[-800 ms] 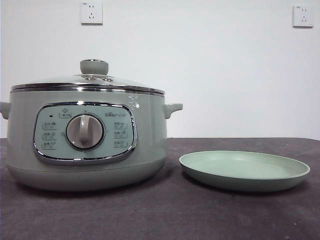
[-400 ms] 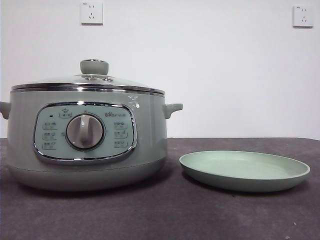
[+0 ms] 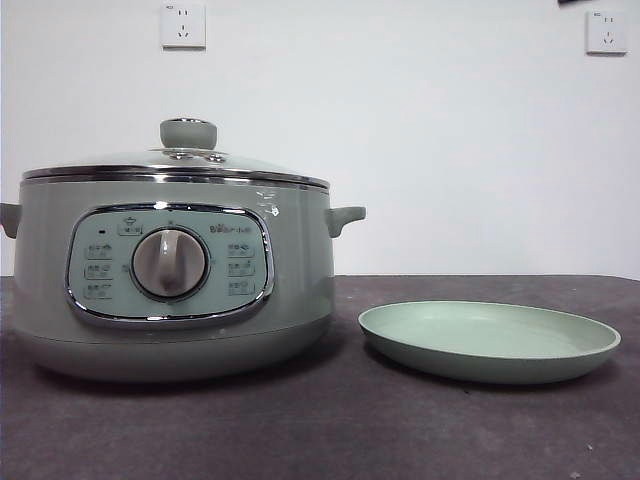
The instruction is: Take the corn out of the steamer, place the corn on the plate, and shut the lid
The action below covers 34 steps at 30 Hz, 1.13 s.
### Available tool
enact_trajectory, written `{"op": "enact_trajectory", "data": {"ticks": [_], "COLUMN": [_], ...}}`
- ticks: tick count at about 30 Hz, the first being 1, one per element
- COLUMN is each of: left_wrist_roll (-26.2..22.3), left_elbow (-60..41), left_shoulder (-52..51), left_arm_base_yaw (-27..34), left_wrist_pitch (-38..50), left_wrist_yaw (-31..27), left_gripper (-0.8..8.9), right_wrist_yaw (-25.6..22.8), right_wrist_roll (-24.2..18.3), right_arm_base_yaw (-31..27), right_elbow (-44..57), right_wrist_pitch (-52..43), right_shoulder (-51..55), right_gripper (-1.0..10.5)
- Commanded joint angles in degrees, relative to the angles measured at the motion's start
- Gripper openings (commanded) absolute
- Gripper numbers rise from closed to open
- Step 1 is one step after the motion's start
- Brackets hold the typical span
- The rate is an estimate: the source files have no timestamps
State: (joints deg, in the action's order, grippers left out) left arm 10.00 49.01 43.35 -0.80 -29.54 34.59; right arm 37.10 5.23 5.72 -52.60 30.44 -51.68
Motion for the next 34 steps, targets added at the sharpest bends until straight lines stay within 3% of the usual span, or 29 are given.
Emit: {"op": "enact_trajectory", "data": {"ticks": [1,3,9,24,34], "left_wrist_roll": [-1.0,-0.9,-0.5,-8.1,-9.9], "left_elbow": [0.6,0.7,2.3,18.9,19.6], "left_shoulder": [2.0,3.3,8.2,29.6,37.1], "left_arm_base_yaw": [-0.3,-0.7,-3.6,-18.9,-22.8], "left_wrist_pitch": [-0.1,0.2,4.9,-0.3,-0.2], "left_wrist_yaw": [0.9,0.8,-0.7,-21.2,-27.1], "left_gripper": [2.77,4.18,4.15,4.14,4.13], "right_wrist_yaw": [-0.1,-0.1,-0.1,-0.2,-3.0], "right_wrist_roll": [-1.1,-1.1,-1.0,-1.0,-0.8], "right_arm_base_yaw": [0.0,0.0,0.0,0.0,0.0], "right_elbow": [-0.2,-0.2,-0.2,-0.2,-0.2], "right_wrist_pitch": [0.3,0.9,1.1,1.6,1.6], "right_shoulder": [-1.0,-1.6,-2.2,-2.2,-2.2], "right_gripper": [3.6,4.6,4.7,4.7,4.7]}}
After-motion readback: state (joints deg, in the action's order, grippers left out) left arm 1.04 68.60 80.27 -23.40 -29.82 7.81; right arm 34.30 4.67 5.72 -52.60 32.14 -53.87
